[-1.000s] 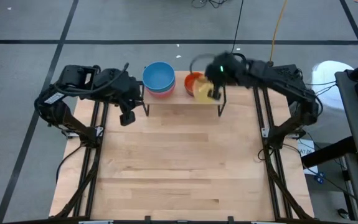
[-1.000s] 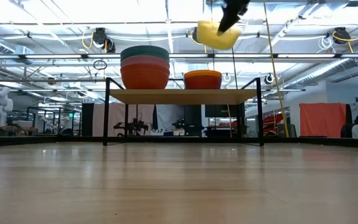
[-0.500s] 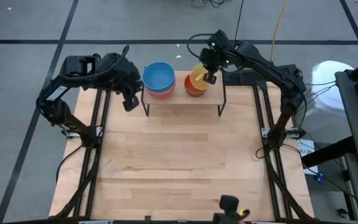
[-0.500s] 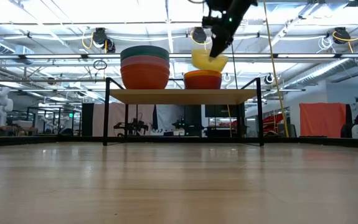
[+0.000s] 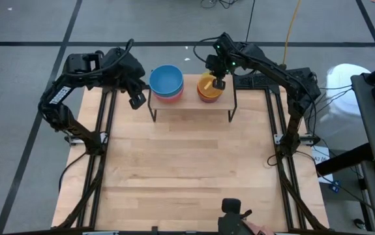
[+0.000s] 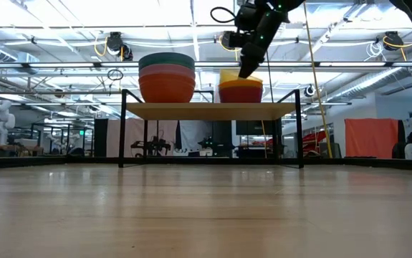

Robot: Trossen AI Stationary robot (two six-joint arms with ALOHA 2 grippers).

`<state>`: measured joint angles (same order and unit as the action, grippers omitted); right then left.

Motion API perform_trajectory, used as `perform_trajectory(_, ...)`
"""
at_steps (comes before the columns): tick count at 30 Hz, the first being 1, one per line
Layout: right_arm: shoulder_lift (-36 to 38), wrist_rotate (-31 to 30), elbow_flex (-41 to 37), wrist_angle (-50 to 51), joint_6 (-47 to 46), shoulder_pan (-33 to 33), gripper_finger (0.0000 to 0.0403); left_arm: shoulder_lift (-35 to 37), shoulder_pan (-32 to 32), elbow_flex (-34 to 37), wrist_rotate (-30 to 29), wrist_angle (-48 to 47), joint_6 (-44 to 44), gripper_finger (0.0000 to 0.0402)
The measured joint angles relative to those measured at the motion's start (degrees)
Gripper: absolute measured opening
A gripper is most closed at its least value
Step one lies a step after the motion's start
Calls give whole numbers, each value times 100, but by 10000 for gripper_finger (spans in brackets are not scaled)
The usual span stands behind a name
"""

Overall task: Place and stack bowls onto a shelf
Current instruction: Stack the yellow bowl on top of the orange bowl on the shelf

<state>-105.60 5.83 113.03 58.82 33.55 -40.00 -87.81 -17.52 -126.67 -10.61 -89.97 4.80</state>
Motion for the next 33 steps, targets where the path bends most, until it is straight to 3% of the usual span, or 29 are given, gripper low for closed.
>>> perform_trajectory(5,3,-124,-143,-155,-30,-12,14,-2,-9,0,0,0,11,72)
perform_trajectory(12,0,-145,-383,-102,-89,39,63,-2,-9,0,0,0,29,72)
perform_trajectory(22,368,-281,-389,-221,607,284,135,-2,-9,0,0,-1,61,72)
perform_trajectory(33,671,-441,-406,-949,443,287,141,-2,-9,0,2,-2,92,72)
